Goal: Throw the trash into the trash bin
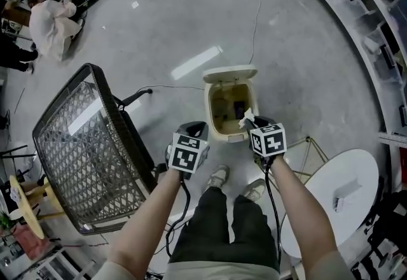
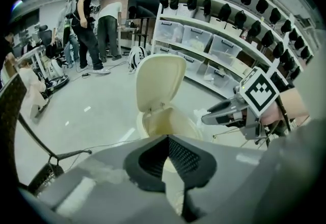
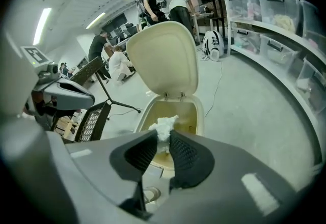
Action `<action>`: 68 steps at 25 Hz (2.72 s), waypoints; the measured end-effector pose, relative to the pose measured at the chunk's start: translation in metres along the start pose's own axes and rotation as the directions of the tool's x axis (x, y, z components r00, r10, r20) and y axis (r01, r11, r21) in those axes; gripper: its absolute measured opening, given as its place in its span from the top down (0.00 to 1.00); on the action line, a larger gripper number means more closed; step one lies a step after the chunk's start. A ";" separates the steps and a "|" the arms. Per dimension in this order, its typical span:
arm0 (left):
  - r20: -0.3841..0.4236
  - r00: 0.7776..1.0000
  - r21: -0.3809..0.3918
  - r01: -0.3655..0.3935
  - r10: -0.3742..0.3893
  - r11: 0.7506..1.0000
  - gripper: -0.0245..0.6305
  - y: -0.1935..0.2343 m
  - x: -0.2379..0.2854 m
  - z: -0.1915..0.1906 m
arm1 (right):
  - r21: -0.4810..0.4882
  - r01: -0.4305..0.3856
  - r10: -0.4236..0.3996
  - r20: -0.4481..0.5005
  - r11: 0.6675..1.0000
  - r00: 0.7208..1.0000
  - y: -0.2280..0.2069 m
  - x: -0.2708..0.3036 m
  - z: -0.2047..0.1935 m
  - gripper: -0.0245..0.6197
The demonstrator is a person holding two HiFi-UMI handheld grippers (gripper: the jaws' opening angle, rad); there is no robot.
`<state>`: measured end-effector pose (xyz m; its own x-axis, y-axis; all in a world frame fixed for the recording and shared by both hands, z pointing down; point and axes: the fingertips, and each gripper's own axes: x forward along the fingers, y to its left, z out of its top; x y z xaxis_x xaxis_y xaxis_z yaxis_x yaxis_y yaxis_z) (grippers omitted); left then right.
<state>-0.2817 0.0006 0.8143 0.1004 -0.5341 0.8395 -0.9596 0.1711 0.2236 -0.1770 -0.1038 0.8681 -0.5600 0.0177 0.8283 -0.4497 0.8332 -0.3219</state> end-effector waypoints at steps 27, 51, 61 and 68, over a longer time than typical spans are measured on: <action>0.288 0.956 0.205 0.001 -0.061 0.979 0.96 -0.092 -0.158 0.143 | 0.114 0.128 -0.166 0.454 0.985 0.875 0.012 -0.293 0.109 0.65; 0.539 0.762 0.598 -0.046 -0.359 0.800 0.96 -0.309 -0.384 0.253 | 0.339 0.365 -0.487 0.731 0.867 0.478 0.045 -0.673 0.026 0.61; 0.446 0.754 0.735 0.000 -0.483 0.678 0.96 -0.398 -0.363 0.257 | 0.506 0.427 -0.656 0.655 0.750 0.375 -0.009 -0.714 -0.025 0.61; 0.370 0.749 0.778 0.073 -0.550 0.624 0.96 -0.463 -0.319 0.255 | 0.676 0.389 -0.777 0.498 0.626 0.385 -0.070 -0.678 -0.070 0.53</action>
<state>0.0635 -0.1191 0.3165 0.5054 -0.8004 0.3223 -0.7957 -0.5768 -0.1846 0.2826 -0.1352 0.3615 -0.2129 -0.9159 0.3404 -0.9696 0.1550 -0.1895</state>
